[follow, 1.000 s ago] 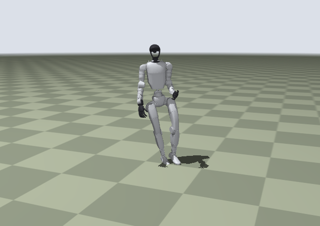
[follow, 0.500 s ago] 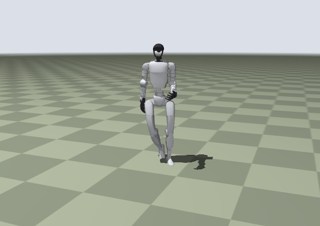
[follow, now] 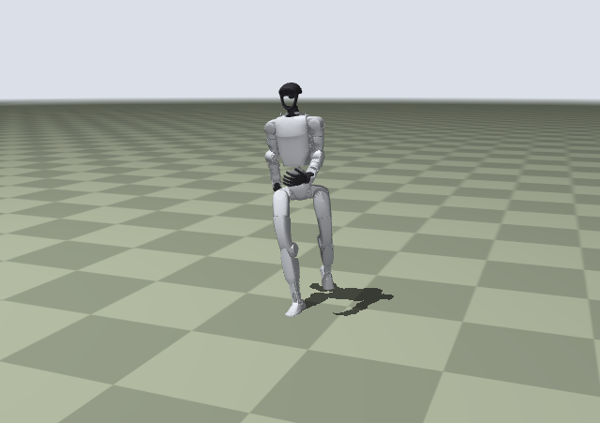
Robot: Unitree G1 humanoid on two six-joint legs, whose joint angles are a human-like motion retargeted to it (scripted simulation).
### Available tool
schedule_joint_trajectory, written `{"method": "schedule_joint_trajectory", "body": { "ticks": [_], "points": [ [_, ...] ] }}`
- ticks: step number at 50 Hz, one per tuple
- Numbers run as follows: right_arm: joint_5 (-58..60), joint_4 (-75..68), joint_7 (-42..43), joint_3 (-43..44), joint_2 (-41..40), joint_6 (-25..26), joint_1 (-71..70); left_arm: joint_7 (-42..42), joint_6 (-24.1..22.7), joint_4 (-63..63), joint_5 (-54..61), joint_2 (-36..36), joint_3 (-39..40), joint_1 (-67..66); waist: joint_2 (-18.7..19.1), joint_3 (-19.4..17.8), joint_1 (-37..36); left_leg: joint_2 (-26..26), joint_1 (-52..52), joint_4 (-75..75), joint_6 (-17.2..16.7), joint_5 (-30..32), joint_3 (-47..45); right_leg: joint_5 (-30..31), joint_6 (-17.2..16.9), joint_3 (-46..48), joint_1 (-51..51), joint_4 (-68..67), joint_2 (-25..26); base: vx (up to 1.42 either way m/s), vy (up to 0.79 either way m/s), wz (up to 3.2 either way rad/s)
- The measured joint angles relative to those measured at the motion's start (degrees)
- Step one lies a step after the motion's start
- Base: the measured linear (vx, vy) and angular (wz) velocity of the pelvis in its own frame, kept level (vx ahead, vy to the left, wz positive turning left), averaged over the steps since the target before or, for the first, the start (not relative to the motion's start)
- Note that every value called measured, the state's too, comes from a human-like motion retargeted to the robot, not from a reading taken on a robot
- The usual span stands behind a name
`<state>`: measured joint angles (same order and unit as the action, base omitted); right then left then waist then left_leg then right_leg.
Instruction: Walk run
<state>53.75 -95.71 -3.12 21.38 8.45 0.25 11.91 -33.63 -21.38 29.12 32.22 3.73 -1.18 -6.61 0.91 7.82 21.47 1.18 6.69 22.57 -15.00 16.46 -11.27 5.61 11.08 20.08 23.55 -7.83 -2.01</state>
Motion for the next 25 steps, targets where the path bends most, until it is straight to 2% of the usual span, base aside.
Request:
{"method": "schedule_joint_trajectory", "body": {
  "ticks": [2, 3, 4, 8, 10, 13, 14, 17, 20, 23, 25],
  "points": [
    [1.15, 0.90, -2.81, 0.07, 0.02, -0.57, -1.42, -0.35, -0.21, -0.56, -1.74, -0.50, -0.87, -1.18, -3.54, 0.80, -1.49, -2.89, -4.82, 11.61, 0.05, 7.30, 0.32, -1.26, -0.47, -3.51, -1.97, 0.05, -1.86, 0.73, -0.43, -0.87],
    [1.89, 1.75, -4.06, -0.39, -0.22, -1.21, -2.06, -0.63, -0.22, -0.79, -2.34, -1.17, -0.78, -1.62, -5.18, 0.88, -3.12, -3.83, -6.88, 17.33, 0.21, 10.13, 1.25, -1.72, -0.19, -5.19, -3.65, 0.66, -0.89, 0.63, -0.50, -1.52],
    [2.47, 2.85, -5.05, -1.00, -0.33, -1.79, -2.95, -1.09, 0.00, -0.88, -2.74, -1.76, -0.39, -1.79, -6.30, 0.88, -3.99, -4.26, -9.08, 21.61, 0.69, 9.76, 2.23, -2.12, -0.26, -7.08, -4.90, 0.98, -0.19, 0.60, -0.51, -1.54],
    [4.33, 8.10, -5.68, -4.01, 0.26, -3.11, -8.49, -2.84, 1.44, -1.11, -2.70, -3.03, 2.83, -2.63, -8.70, -0.02, -5.50, -1.02, -17.34, 29.87, 3.59, -1.04, 1.85, -2.33, -0.54, -10.03, -9.33, 2.21, 1.58, 0.54, -0.36, -1.44],
    [5.15, 10.98, -4.84, -5.85, 0.73, -4.41, -11.66, -2.45, 1.35, -1.66, -1.63, -3.37, 4.50, -3.78, -9.42, -0.77, -6.44, 1.15, -20.28, 27.39, 7.82, -4.52, -0.64, -1.91, -0.11, -11.86, -11.47, 2.65, 3.16, 0.45, -0.25, -2.08],
    [5.18, 15.11, -5.11, -8.70, 1.62, -7.26, -16.59, -2.00, 1.05, -2.47, -0.17, -3.90, 6.94, -5.35, -9.52, -2.14, -8.97, 2.96, -23.10, 18.19, 15.97, -9.69, -4.68, -1.20, 0.28, -16.31, -13.87, 2.09, 5.89, 0.52, -0.24, -2.33],
    [4.99, 16.38, -5.48, -9.52, 1.96, -8.21, -18.14, -1.90, 0.99, -2.71, 0.02, -3.99, 7.72, -5.86, -9.18, -2.59, -9.78, 1.83, -23.71, 13.92, 16.52, -10.10, -3.07, -0.96, 0.55, -17.96, -14.63, 1.88, 7.15, 0.50, -0.19, -2.34],
    [4.33, 19.77, -6.95, -11.12, 2.88, -11.03, -22.30, -1.15, 0.61, -3.31, 0.02, -3.97, 9.78, -7.38, -7.26, -3.80, -11.63, -2.44, -24.88, 0.69, 15.17, -8.91, 5.76, -0.58, 1.52, -21.82, -17.16, 1.46, 11.20, 0.54, -0.16, -2.11],
    [2.65, 22.63, -7.87, -11.16, 3.19, -13.34, -24.80, 0.09, -0.06, -3.71, -0.08, -3.85, 10.91, -8.84, -5.84, -4.46, -12.43, -4.97, -26.73, -9.08, 16.76, -10.42, 10.53, -0.81, 2.32, -24.63, -20.02, 1.34, 13.61, 0.55, -0.08, -1.69],
    [-1.84, 24.66, -7.48, -9.87, 2.92, -15.17, -25.21, -0.01, -0.37, -3.99, -0.01, -4.24, 11.06, -9.47, -5.20, -4.87, -12.88, -7.09, -29.49, -16.37, 17.25, -13.61, 7.64, -1.01, 2.97, -26.87, -22.66, 1.25, 15.13, 0.69, -0.08, -1.15],
    [-5.95, 25.09, -6.58, -8.33, 2.62, -15.91, -24.61, -0.96, -0.03, -4.00, 0.03, -4.90, 10.78, -9.46, -4.75, -4.84, -13.14, -10.05, -30.05, -20.85, 14.65, -16.22, 8.77, -0.45, 3.53, -26.49, -24.18, 1.41, 15.97, 0.68, -0.09, -0.64]
  ]
}}
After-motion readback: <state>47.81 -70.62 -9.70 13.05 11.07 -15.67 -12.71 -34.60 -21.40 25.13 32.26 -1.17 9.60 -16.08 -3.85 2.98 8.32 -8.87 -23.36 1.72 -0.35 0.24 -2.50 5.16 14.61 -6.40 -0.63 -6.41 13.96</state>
